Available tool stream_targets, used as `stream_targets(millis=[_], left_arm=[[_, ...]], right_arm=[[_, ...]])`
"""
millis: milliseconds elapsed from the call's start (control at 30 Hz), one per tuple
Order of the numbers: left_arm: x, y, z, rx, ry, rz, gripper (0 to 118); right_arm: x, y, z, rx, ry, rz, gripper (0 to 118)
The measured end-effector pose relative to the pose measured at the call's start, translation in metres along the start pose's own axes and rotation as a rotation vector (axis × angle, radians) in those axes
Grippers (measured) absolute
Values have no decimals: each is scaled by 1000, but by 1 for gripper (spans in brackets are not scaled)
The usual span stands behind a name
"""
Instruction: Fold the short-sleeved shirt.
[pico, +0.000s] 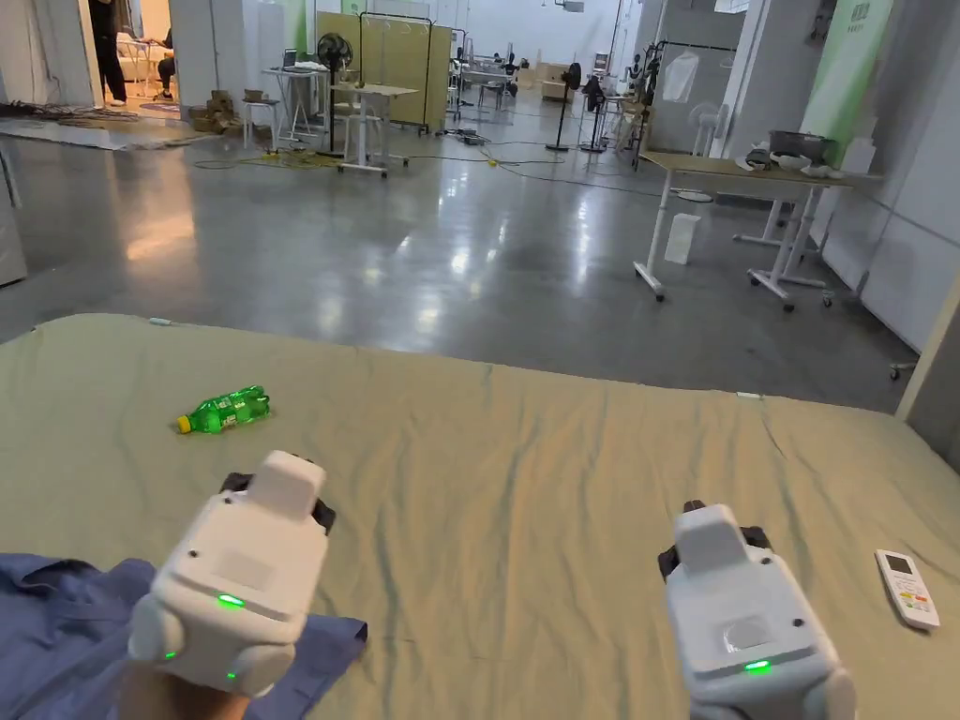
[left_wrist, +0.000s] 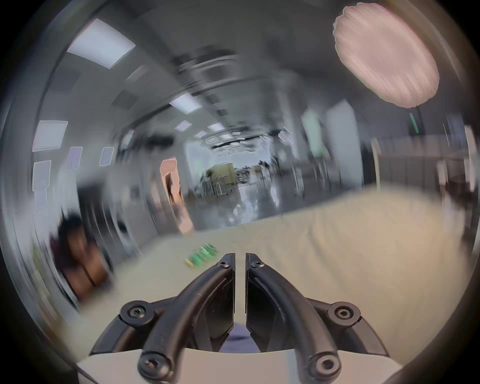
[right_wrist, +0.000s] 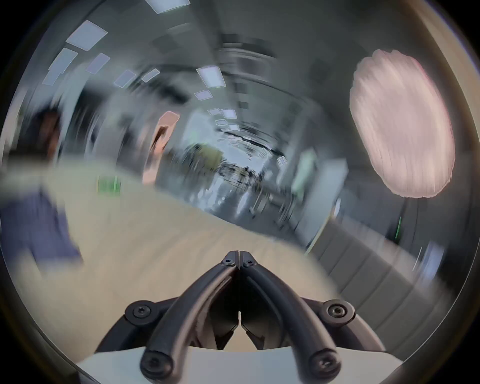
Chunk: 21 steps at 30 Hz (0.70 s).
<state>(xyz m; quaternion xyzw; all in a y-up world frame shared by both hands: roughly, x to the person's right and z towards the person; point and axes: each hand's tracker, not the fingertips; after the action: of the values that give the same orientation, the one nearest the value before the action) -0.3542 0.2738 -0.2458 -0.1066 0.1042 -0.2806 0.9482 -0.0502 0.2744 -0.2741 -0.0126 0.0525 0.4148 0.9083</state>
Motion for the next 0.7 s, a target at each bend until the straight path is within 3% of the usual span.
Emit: stream_targets(millis=[33, 67, 133, 200, 267, 333, 500, 567, 600, 667, 700], left_arm=[[9, 0, -1, -9, 8, -188, 8], [15, 0, 5, 3, 4, -342, 7], [22, -7, 6, 20, 27, -526, 7], [24, -24, -7, 19, 15, -604, 7], [23, -27, -8, 16, 12, -597, 7], [15, -34, -17, -2, -12, -453, 7], [-11, -24, -11, -26, -24, 240, 7], [-24, -27, -12, -36, -27, 503, 7], [-27, -24, -7, -31, -33, 623, 7], [-33, -27, -7, -14, -52, 774, 7], [-32, -25, -5, -1, -54, 787, 7]], right_arm=[[-7, -1, 0, 12, 12, 151, 0], [-12, -3, 1, 21, 0, 252, 0], [-20, -10, 1, 44, 6, 428, 0], [-23, -12, 4, 63, 42, 499, 0], [-22, -16, 2, 52, 51, 462, 0], [-18, -14, 1, 24, 61, 324, 0], [9, -13, -4, -67, 43, -317, 0], [15, -16, -1, -105, -48, -539, 0], [17, -16, -1, -97, -57, -614, 0], [20, -17, 8, -140, -21, -826, 0], [21, -17, 9, -113, -20, -855, 0]])
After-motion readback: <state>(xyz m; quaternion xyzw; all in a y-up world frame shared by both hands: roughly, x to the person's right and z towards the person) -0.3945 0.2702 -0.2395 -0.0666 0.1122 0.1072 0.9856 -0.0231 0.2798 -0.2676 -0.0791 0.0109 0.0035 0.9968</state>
